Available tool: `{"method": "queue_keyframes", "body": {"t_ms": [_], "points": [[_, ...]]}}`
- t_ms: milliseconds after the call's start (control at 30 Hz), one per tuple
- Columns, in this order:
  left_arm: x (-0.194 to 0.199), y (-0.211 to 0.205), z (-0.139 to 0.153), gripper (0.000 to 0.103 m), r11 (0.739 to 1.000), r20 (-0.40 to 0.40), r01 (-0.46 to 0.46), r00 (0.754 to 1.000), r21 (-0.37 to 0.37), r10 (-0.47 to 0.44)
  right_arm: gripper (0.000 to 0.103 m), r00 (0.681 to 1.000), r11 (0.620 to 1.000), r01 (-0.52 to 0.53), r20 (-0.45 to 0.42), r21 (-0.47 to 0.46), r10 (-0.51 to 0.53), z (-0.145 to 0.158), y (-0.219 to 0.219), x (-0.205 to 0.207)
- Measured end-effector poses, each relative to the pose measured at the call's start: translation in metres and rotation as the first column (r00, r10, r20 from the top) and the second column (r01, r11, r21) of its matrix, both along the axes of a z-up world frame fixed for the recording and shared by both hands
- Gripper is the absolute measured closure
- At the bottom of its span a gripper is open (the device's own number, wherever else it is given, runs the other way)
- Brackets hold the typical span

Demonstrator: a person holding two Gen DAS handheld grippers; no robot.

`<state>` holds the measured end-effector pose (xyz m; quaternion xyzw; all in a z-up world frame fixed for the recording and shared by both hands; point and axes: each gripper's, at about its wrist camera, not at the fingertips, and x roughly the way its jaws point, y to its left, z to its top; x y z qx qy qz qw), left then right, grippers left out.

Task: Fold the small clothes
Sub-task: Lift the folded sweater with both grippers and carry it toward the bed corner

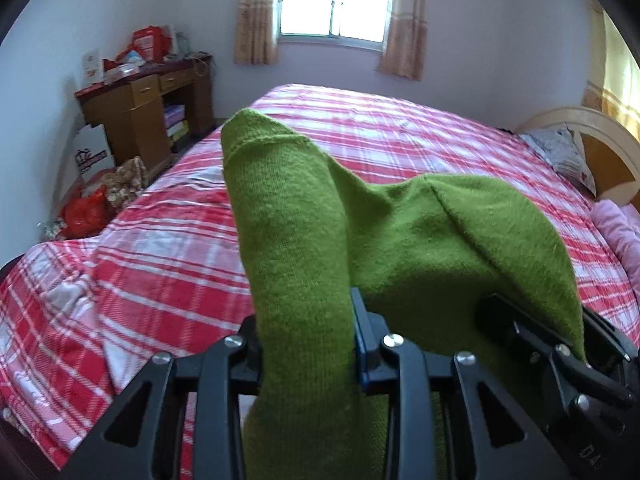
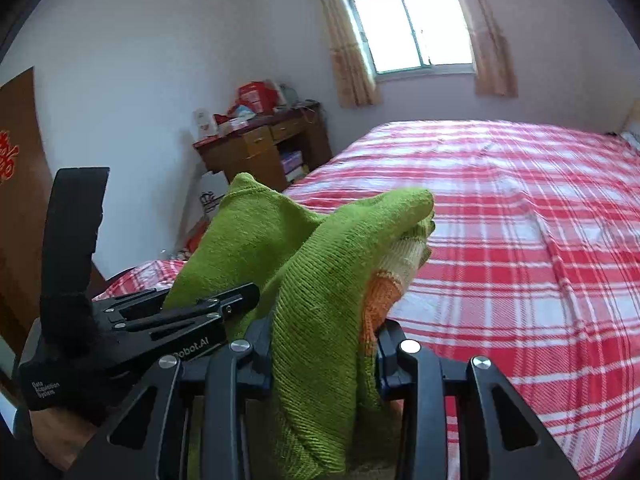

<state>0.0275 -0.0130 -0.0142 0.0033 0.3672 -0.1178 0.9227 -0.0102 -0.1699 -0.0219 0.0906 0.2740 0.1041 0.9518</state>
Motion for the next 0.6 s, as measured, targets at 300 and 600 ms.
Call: {"method": "queue_keyframes", "body": {"t_ms": [300, 600], "points": [[-0.003, 0.051, 0.004, 0.071, 0.996, 0.015, -0.089, 0.996, -0.011, 0.089, 0.068, 0.993, 0.994, -0.111, 0.029, -0.022, 0.112, 0.011, 0.053, 0.014], [0.002, 0.096, 0.006, 0.073, 0.988, 0.012, -0.147, 0.989, -0.037, 0.148, 0.071, 0.978, 0.980, -0.198, 0.058, -0.022, 0.199, 0.017, 0.097, 0.032]]}}
